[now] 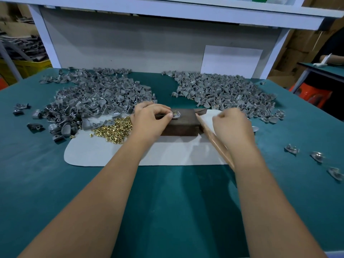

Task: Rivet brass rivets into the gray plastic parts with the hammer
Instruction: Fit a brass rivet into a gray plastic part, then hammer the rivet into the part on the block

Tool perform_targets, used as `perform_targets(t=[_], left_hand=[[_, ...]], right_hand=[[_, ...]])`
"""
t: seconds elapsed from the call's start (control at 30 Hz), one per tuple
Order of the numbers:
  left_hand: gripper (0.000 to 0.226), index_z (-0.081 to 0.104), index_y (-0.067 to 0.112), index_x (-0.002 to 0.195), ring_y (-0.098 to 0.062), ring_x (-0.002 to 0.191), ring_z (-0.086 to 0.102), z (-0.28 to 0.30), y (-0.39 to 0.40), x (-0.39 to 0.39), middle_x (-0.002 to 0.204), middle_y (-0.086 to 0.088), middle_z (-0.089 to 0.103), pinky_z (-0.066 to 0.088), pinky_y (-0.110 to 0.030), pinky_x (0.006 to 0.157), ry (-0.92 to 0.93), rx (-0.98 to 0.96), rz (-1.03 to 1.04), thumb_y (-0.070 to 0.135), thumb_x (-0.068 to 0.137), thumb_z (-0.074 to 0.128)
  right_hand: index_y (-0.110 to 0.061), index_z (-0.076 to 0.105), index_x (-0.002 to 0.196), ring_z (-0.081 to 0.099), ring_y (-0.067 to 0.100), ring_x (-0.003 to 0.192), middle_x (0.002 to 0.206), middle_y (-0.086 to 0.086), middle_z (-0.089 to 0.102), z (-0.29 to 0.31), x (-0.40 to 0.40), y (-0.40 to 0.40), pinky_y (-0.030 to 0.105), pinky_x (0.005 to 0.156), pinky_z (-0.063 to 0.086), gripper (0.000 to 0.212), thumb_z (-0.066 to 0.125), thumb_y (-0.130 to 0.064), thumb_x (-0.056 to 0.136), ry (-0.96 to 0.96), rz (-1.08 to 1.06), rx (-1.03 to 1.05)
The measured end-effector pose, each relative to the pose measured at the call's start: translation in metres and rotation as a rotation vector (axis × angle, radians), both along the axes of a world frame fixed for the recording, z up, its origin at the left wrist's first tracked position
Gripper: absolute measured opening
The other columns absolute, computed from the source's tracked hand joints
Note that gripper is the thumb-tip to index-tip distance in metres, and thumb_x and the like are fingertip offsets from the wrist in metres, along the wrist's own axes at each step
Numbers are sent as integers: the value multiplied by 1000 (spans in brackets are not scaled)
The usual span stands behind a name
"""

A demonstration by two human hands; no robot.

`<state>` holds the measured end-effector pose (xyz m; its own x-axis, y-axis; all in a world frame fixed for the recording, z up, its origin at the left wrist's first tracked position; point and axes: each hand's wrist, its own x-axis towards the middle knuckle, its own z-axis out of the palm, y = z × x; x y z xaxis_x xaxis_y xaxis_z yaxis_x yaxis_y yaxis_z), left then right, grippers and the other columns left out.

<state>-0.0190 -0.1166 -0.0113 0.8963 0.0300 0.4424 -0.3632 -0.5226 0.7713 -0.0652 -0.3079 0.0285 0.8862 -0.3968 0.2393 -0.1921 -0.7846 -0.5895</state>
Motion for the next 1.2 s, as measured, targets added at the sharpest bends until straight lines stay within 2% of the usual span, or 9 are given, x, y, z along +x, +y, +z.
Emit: perform_targets(t=[0.1, 0.23, 0.33, 0.43, 0.6, 0.73, 0.87, 1.0, 1.2], left_hand=[[26, 61, 47, 71, -7, 120, 36, 0, -1, 1, 86, 39, 55, 26, -46, 113, 3, 14, 16, 30, 88, 72], [24, 62, 45, 74, -7, 119, 35, -1, -2, 1, 85, 39, 55, 26, -38, 112, 9, -21, 5, 28, 87, 73], [20, 64, 42, 76, -7, 116, 34, -2, -3, 0, 86, 38, 56, 26, -43, 113, 11, -24, 10, 28, 85, 75], [20, 64, 43, 75, -8, 116, 35, -1, -5, 0, 85, 37, 56, 27, -46, 112, 24, -30, 33, 29, 84, 75], [8, 73, 33, 80, -16, 123, 41, -1, -6, -1, 86, 32, 58, 30, -47, 111, 40, -87, 41, 25, 83, 76], [3, 78, 25, 85, -20, 124, 46, 0, -5, -1, 86, 33, 55, 34, -48, 109, 36, -104, 54, 24, 82, 77], [3, 78, 25, 85, -21, 123, 48, -1, -6, -1, 85, 34, 54, 36, -50, 108, 34, -122, 50, 24, 83, 77], [6, 76, 33, 80, -20, 121, 51, -1, -6, -2, 83, 34, 55, 38, -49, 106, 54, -127, 65, 27, 82, 77], [13, 70, 41, 74, -17, 132, 44, -2, -5, -1, 92, 29, 61, 31, -48, 111, 108, -133, 95, 32, 81, 78]], right_hand=[[-9, 52, 74, 52, 36, 92, 93, 18, 58, -14, -15, -6, 32, 67, 36, 38, 47, -42, 90, 244, 43, -204], [-8, 60, 106, 50, 35, 108, 113, 15, 56, -18, -15, 4, 32, 72, 35, 40, 55, -44, 91, 277, 89, -340], [-9, 57, 108, 52, 34, 104, 112, 14, 57, -17, -11, 11, 30, 69, 34, 28, 55, -31, 91, 279, 76, -341], [-14, 50, 88, 49, 29, 80, 88, 8, 56, -12, -9, 14, 25, 56, 31, 9, 54, -22, 86, 296, 35, -258], [-13, 43, 67, 50, 26, 61, 64, 4, 49, -1, -4, 13, 24, 47, 27, 14, 51, -14, 78, 269, 30, -74], [-15, 51, 74, 49, 28, 62, 67, 4, 51, 0, -10, 11, 27, 49, 29, 5, 51, -17, 79, 192, -36, -25], [-14, 58, 90, 53, 30, 69, 75, 4, 58, 6, -18, 6, 29, 51, 29, 24, 49, -36, 93, -6, -119, 22], [-20, 53, 93, 57, 27, 74, 78, -1, 61, 17, -24, 0, 33, 57, 39, 12, 57, -31, 90, -71, 32, 71], [-58, 46, 126, 59, 17, 85, 106, -18, 65, 18, -43, 6, 29, 64, 41, 40, 52, -38, 91, -20, 145, -31]])
